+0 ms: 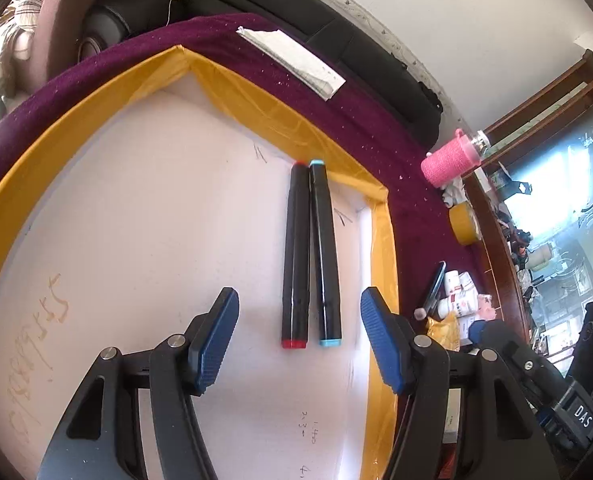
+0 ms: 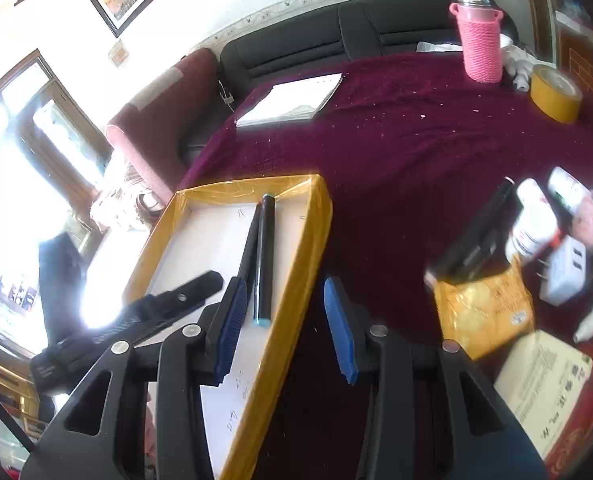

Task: Organize objects
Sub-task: 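Grasp the green-and-white medicine box with the left gripper while the right grasps the white charger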

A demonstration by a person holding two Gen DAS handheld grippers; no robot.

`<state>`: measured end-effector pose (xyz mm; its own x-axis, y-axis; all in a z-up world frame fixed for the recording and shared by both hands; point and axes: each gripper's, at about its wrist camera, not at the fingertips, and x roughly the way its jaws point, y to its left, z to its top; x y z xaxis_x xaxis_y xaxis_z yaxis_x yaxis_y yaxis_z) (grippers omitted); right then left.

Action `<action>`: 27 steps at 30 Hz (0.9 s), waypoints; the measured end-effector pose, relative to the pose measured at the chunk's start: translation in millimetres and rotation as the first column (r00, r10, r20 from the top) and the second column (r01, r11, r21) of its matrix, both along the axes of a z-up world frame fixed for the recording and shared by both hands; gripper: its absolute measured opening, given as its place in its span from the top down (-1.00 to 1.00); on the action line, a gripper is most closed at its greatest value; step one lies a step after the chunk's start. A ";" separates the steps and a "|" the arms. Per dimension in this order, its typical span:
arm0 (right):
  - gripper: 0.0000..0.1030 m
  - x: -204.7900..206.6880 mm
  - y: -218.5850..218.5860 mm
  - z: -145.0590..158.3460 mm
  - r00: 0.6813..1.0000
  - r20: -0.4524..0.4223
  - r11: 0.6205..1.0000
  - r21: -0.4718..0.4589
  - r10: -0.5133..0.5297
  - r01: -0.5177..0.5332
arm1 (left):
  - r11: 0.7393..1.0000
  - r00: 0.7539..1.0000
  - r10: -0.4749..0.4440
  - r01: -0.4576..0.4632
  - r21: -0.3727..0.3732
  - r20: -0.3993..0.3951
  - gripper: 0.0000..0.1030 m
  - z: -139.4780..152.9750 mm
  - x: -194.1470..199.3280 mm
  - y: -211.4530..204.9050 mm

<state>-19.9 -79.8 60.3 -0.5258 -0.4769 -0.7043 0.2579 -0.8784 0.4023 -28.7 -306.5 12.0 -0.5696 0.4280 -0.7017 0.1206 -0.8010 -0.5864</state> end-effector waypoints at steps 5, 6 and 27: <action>0.25 21.7 24.2 6.5 1.000 -0.018 1.000 -0.023 -0.010 0.009 | 1.000 1.000 0.002 -0.002 0.002 -0.019 -0.11 2.0 22.8 5.8; 0.25 26.2 30.4 7.7 1.000 -0.023 1.000 -0.028 -0.014 0.013 | 1.000 1.000 -0.003 0.003 0.007 -0.017 -0.11 1.5 27.6 6.6; 0.07 86.8 192.2 22.6 0.961 -0.089 0.964 -0.049 -0.263 0.260 | 0.978 0.943 -0.196 0.167 -0.128 -0.268 -0.13 95.2 108.8 101.9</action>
